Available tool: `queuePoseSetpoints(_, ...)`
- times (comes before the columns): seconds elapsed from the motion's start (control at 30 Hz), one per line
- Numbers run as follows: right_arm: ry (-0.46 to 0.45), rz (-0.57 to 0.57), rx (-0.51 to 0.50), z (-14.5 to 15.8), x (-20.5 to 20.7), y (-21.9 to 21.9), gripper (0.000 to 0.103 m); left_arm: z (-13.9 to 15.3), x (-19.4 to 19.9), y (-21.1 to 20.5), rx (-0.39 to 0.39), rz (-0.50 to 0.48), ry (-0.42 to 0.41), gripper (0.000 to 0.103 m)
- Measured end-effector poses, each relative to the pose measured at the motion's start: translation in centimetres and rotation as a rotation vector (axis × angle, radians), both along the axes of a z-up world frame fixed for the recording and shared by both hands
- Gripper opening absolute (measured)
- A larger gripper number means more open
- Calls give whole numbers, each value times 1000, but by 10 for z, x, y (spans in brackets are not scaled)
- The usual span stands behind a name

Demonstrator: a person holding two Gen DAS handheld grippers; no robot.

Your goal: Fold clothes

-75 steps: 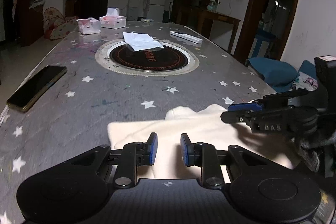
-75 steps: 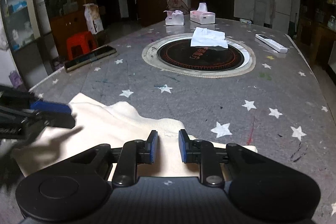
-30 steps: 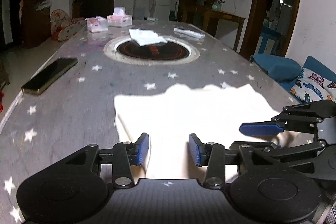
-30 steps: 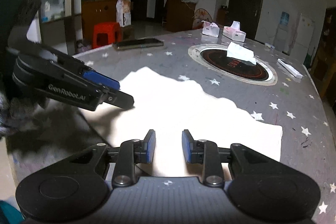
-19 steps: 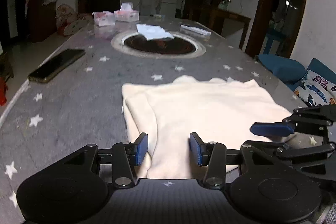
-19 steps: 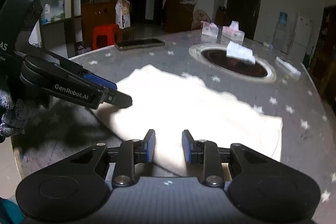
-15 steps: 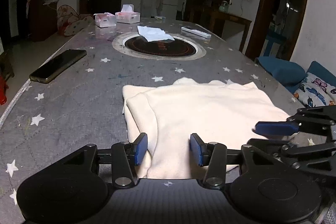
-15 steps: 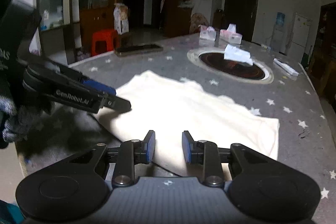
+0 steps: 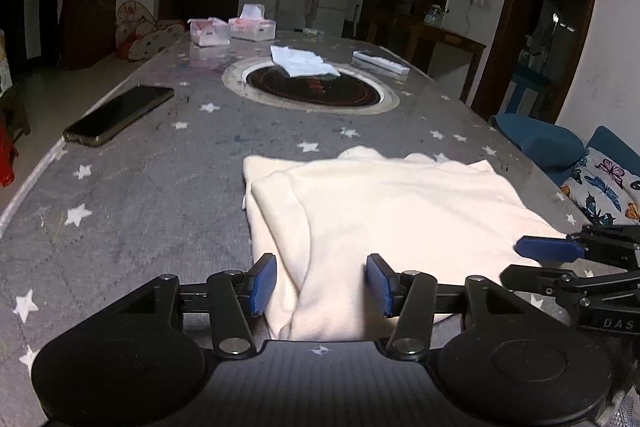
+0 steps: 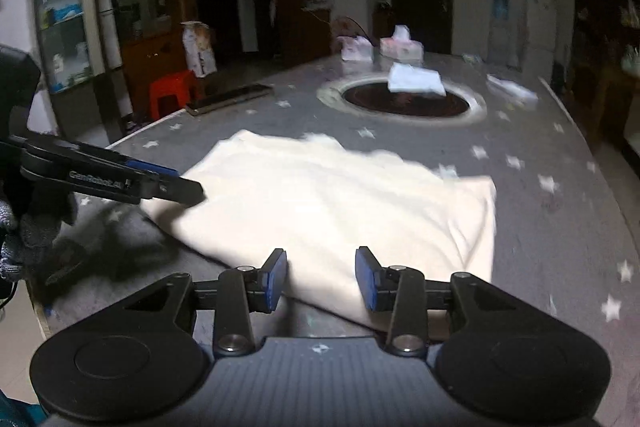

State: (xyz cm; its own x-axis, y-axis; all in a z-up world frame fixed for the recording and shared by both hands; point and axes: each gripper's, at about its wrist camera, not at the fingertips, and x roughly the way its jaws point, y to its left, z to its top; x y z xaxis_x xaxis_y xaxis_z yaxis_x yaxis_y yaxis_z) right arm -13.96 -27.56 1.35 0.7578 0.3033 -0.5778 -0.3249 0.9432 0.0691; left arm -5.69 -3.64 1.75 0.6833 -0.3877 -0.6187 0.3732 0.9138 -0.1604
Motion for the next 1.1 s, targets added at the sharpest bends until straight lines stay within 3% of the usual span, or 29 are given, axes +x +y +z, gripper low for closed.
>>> queuePoseSetpoints(0.2,-37,-24,30,14,8,-11,39,-1,-2,-1,6,-3,-4,54)
queuePoseSetpoints(0.37,26,-100,64,-5,25,-30,39,-1,-2,-1,9,-6,-3,55)
queuePoseSetpoints(0.57,-7,-104,85,7,23,-35,40,-1,0,0,6,-7,2,56)
queuePoseSetpoints(0.73,38,-111,66,-2,32,-33,40,1,-1,4,-1,2,6,56)
queuePoseSetpoints(0.87,-1,-66,40,14,27,-21,41,6,-2,9,-10,11,5,56)
queuePoseSetpoints(1.1,-10,120,-30,23,23,26,42,4,-3,25,-20,48,15,56)
